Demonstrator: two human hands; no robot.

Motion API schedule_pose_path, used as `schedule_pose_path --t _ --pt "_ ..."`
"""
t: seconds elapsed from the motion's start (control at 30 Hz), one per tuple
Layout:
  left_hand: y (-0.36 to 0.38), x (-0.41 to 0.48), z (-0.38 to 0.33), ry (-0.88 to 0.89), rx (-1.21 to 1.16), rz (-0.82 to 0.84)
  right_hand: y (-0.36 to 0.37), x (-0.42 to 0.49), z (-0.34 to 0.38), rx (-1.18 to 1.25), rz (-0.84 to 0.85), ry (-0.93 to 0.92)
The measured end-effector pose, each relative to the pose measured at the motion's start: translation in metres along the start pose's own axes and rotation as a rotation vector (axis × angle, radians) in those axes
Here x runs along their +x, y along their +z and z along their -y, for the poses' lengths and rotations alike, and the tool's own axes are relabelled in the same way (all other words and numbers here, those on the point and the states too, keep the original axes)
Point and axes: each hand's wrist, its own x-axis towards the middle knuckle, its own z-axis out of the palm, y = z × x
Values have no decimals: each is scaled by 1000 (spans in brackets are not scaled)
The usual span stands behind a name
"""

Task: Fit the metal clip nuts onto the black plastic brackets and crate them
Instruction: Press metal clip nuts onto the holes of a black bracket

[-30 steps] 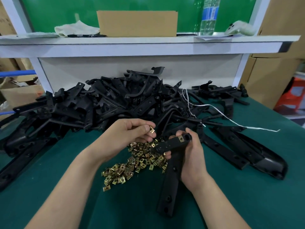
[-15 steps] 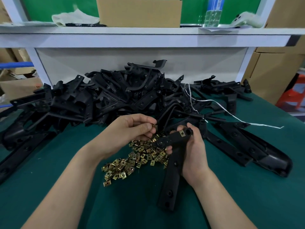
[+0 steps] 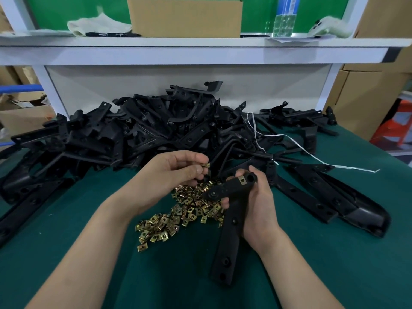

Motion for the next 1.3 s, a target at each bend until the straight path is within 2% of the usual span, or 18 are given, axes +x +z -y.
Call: schedule_pose_path --t 0.33,0.63,0.77,1.3 --pt "0 2 0 -58 30 -35 1 1 -2 -34 -33 47" --pt "8 2 -4 -138 83 -8 4 0 -1 -178 -53 -13" --pt "15 2 -7 -153 64 31 5 -1 1 -172 -65 -34" --pt "24 1 -6 -174 47 5 7 -4 2 -187 -107 -33"
